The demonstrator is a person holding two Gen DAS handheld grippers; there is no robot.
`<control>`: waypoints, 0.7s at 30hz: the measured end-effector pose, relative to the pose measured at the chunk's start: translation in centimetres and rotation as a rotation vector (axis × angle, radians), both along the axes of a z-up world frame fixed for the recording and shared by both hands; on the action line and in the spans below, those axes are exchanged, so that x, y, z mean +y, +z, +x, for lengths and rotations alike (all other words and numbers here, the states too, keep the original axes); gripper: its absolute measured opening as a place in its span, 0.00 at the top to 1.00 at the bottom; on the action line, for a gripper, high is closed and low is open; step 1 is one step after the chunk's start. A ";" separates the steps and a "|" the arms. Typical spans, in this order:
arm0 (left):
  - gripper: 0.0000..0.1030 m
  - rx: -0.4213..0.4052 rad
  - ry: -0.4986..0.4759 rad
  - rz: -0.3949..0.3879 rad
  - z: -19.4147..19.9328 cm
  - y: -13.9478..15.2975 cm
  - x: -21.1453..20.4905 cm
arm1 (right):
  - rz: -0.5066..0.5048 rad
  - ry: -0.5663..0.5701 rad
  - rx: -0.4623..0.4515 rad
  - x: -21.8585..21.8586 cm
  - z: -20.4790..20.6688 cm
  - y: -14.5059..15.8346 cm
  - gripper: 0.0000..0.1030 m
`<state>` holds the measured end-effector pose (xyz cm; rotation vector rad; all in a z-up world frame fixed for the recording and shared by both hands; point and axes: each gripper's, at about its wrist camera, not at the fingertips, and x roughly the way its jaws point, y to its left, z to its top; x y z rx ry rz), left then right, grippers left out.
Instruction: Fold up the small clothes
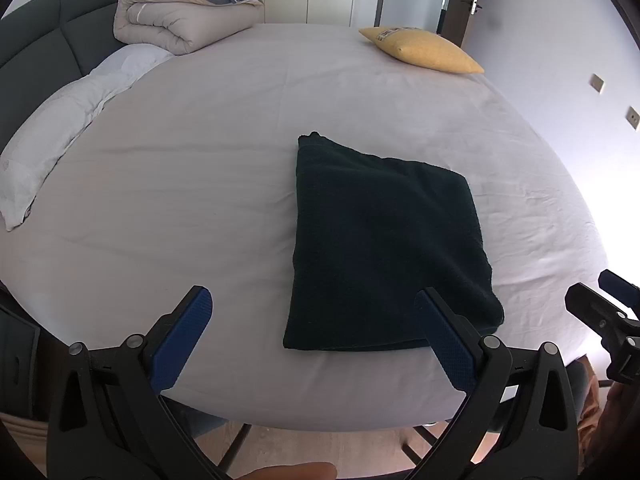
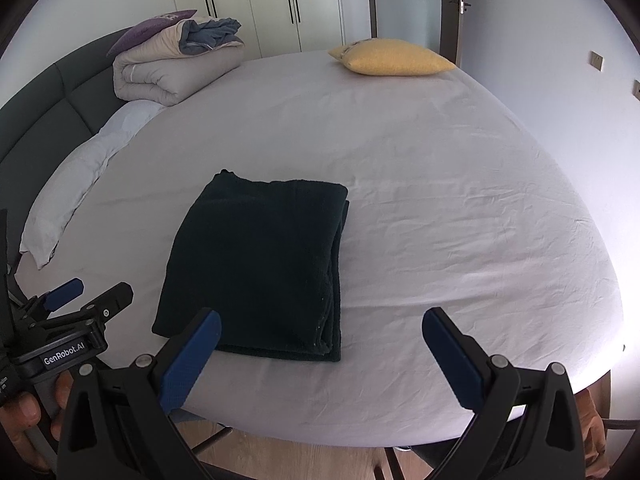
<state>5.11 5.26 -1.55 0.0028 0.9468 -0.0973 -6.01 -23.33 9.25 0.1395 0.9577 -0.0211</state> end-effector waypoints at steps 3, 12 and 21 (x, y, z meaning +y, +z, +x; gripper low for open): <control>0.00 0.000 0.000 0.001 0.0 -0.1 -0.1 | 0.000 0.003 0.002 0.1 0.0 -0.1 0.00; 0.00 0.002 0.001 0.001 0.0 -0.3 -0.2 | 0.005 0.006 0.011 0.3 -0.1 -0.3 0.00; 0.00 0.002 0.001 0.001 0.0 -0.4 -0.2 | 0.007 0.008 0.011 0.5 -0.1 -0.4 0.00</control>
